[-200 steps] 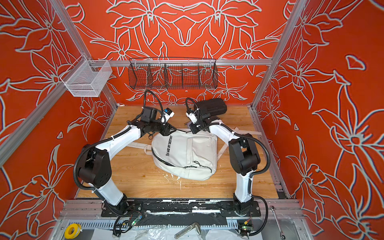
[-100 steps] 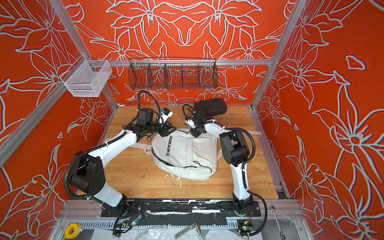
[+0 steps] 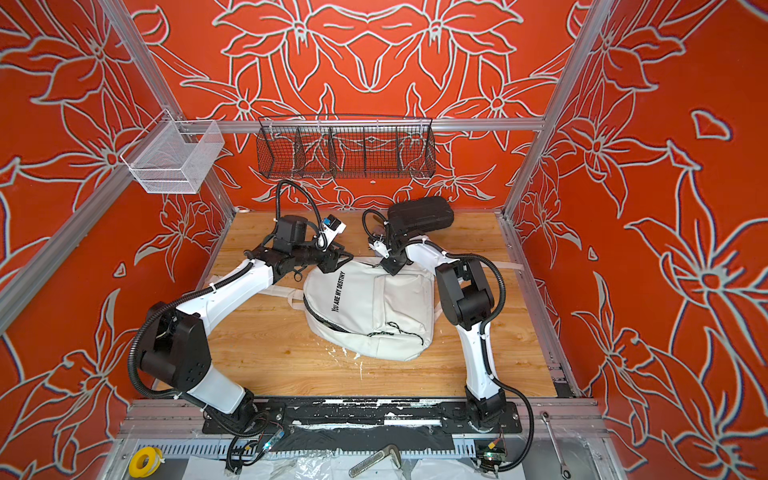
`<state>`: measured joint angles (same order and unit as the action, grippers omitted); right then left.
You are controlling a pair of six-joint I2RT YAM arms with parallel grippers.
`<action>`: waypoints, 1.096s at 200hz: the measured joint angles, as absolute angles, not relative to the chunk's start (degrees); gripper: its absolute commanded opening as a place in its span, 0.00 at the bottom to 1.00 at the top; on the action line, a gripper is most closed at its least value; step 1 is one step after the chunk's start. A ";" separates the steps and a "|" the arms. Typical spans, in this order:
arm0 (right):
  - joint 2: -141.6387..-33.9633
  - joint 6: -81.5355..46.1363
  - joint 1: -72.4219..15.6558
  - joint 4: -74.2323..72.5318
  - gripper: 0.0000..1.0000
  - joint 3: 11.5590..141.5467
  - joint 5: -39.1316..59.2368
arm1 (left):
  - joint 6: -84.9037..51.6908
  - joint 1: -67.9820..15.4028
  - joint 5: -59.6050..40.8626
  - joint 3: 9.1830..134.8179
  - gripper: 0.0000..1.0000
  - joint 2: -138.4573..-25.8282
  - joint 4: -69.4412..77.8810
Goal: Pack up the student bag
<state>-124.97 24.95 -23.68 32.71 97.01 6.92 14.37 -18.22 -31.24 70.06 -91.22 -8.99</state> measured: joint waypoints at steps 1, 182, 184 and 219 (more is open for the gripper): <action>-125.03 25.10 -23.68 32.82 0.14 97.10 6.94 | 14.39 -18.22 -31.22 70.06 0.52 -91.22 -8.99; -113.54 27.03 -24.49 43.05 0.00 100.75 23.27 | 29.21 -22.83 -29.28 54.74 0.33 -87.33 9.98; -113.56 27.03 -24.49 43.16 0.00 100.79 23.31 | 29.30 -22.90 -29.30 54.74 0.33 -87.57 10.26; -113.54 27.05 -24.47 46.92 0.00 103.88 24.14 | 31.81 -24.16 -30.17 54.74 0.29 -92.58 16.38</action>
<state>-113.54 27.05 -24.47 46.92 103.88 24.14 31.81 -24.16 -30.17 54.74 -92.58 16.38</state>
